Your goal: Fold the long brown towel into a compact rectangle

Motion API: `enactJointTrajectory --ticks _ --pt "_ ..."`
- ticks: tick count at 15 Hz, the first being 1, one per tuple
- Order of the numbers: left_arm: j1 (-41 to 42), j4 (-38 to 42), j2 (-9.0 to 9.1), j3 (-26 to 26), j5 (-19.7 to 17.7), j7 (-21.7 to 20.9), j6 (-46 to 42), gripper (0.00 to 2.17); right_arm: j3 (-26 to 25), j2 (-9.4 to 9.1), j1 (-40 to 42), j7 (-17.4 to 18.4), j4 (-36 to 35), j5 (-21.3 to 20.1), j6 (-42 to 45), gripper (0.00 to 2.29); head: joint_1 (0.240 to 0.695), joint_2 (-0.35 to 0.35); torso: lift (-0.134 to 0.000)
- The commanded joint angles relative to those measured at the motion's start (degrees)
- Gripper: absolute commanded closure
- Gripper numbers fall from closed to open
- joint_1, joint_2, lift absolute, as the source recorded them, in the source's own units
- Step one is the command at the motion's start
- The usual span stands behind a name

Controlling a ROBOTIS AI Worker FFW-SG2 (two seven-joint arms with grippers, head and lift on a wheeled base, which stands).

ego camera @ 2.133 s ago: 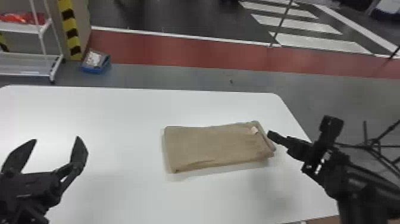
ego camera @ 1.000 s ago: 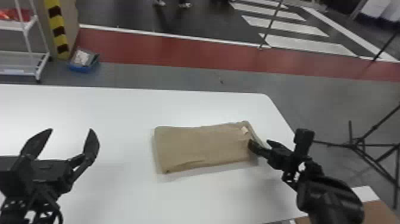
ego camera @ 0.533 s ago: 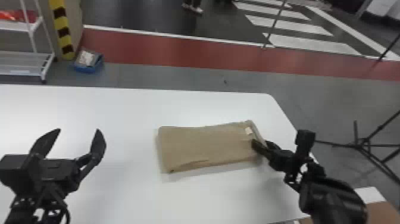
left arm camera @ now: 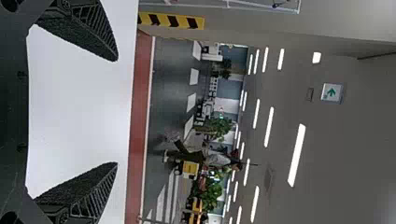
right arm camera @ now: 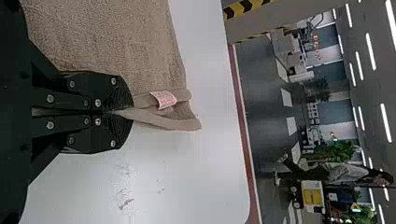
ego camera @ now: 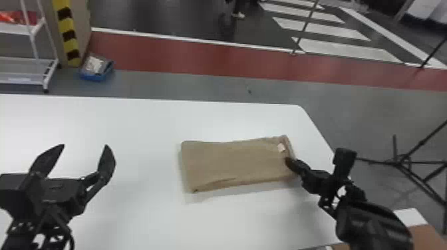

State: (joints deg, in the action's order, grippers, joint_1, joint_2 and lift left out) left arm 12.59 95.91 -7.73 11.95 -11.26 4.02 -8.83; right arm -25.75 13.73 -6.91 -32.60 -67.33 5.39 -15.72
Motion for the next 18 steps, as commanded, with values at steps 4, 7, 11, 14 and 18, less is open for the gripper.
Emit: enactJointTrajectory --ticks 4,7,11,14,18 --pt "0.1 0.2 -0.10 0.1 -0.2 0.0 0.0 0.08 -3.6 -4.15 8.4 -0.1 -26.4 8.1 -13.4 1.99 0.695 -0.305 -0.095" --pt "0.1 0.2 -0.10 0.0 -0.2 0.0 0.0 0.08 -0.4 -8.10 13.0 -0.2 -40.0 9.1 -16.4 1.99 0.695 -0.275 -0.095" --pt "0.2 0.2 -0.45 -0.2 -1.0 -0.2 0.0 0.08 9.3 -10.65 16.3 1.2 -48.6 6.2 -19.4 1.99 0.695 -0.176 -0.095" --pt "0.2 0.3 -0.71 -0.2 -1.2 -0.2 0.0 0.08 17.6 -10.74 15.9 4.7 -47.9 -1.1 -20.6 1.99 0.695 -0.105 -0.095" --pt "0.2 0.2 -1.06 -0.2 -1.7 -0.2 0.0 0.08 23.3 -11.26 14.5 7.6 -44.0 -5.7 -21.0 1.97 0.695 -0.032 -0.095"
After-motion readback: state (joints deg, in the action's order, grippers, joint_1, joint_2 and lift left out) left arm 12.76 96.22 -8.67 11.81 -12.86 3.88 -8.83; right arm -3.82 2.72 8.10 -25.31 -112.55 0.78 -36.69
